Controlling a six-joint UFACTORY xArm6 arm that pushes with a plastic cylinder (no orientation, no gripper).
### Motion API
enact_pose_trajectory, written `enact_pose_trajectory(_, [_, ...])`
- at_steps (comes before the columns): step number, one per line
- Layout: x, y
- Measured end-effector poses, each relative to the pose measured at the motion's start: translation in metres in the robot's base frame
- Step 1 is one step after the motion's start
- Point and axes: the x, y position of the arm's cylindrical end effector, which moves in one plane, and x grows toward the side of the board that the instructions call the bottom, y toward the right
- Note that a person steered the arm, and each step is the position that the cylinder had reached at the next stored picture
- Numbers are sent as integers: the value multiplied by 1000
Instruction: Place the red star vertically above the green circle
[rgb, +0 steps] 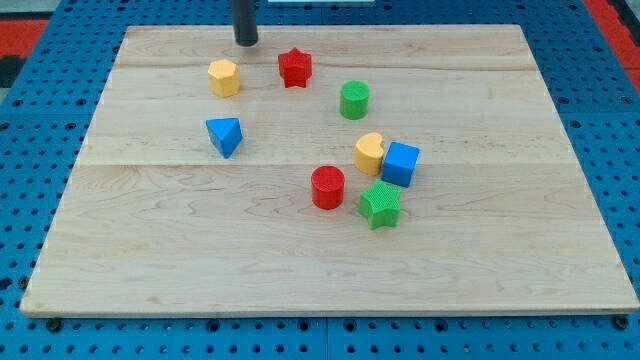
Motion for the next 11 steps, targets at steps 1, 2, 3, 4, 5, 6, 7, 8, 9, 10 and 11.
enact_pose_trajectory(1, [34,0])
enact_pose_trajectory(2, [54,7])
enact_pose_trajectory(3, [60,31])
enact_pose_trajectory(4, [51,35])
enact_pose_trajectory(5, [40,35])
enact_pose_trajectory(6, [41,51])
enact_pose_trajectory(7, [64,90])
enact_pose_trajectory(8, [68,122])
enact_pose_trajectory(9, [66,134])
enact_pose_trajectory(10, [63,127])
enact_pose_trajectory(11, [53,111])
